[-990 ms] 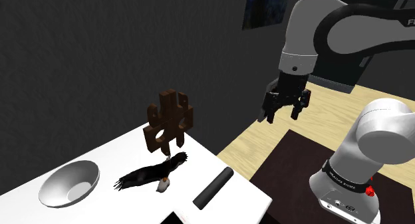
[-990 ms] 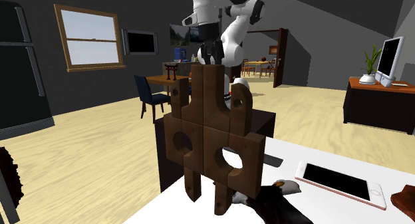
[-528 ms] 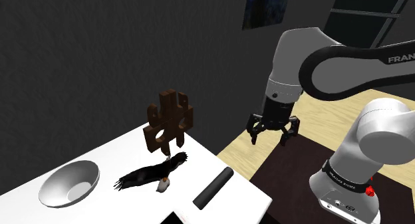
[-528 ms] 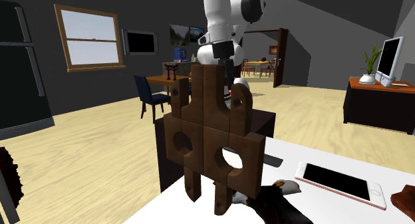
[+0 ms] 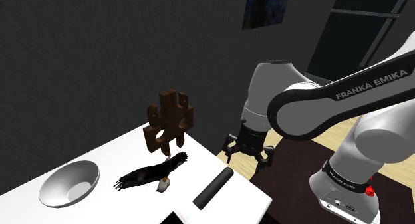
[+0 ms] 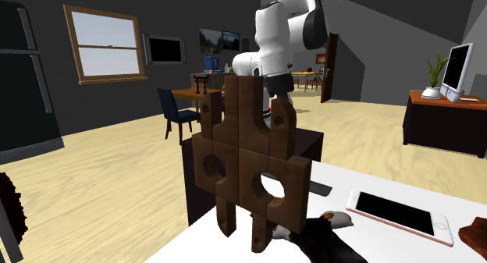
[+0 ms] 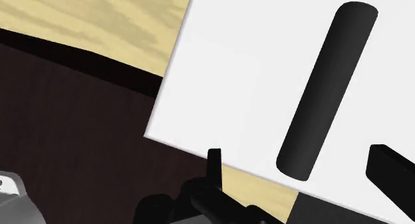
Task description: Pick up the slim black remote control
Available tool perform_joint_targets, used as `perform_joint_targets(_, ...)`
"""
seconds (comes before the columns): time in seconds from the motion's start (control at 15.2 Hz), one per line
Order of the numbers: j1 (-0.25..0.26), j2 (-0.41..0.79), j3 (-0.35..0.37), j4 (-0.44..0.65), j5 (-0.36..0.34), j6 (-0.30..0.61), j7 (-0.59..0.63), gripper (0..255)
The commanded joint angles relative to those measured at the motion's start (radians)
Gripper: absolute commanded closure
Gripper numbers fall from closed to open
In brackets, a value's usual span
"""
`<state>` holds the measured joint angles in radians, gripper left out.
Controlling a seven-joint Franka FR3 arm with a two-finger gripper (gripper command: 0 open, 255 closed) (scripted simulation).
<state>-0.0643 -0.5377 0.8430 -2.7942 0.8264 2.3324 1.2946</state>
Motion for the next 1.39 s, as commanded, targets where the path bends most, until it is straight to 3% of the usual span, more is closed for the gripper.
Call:
perform_joint_targets(0.0, -0.047, 0.094, 0.080, 0.020, 0.026, 0.107, 0.083, 0)
perform_joint_targets(0.13, -0.124, 0.214, 0.178, 0.057, 0.008, 0.225, 0.184, 0)
perform_joint_targets(0.26, -0.238, 0.356, 0.299, 0.092, -0.078, 0.356, 0.325, 0)
perform_joint_targets(0.33, -0.321, 0.444, 0.374, 0.105, -0.185, 0.431, 0.440, 0)
perform_joint_targets(0.4, -0.410, 0.566, 0.427, 0.109, -0.431, 0.516, 0.654, 0)
perform_joint_targets(0.46, -0.276, 0.658, 0.252, 0.124, -0.674, 0.567, 0.869, 0)
perform_joint_targets(0.53, -0.264, 0.677, 0.230, 0.129, -0.729, 0.575, 0.918, 0)
perform_joint_targets(0.66, -0.158, 0.711, 0.110, 0.130, -0.794, 0.607, 0.961, 0)
perform_joint_targets(0.99, 0.044, 0.803, -0.130, 0.142, -0.962, 0.689, 1.076, 0)
perform_joint_targets(1.12, 0.047, 0.803, -0.132, 0.142, -0.957, 0.689, 1.072, 0)
perform_joint_targets(1.19, 0.046, 0.803, -0.132, 0.140, -0.957, 0.690, 1.071, 255)
perform_joint_targets(1.32, 0.046, 0.803, -0.132, 0.142, -0.957, 0.689, 1.070, 255)
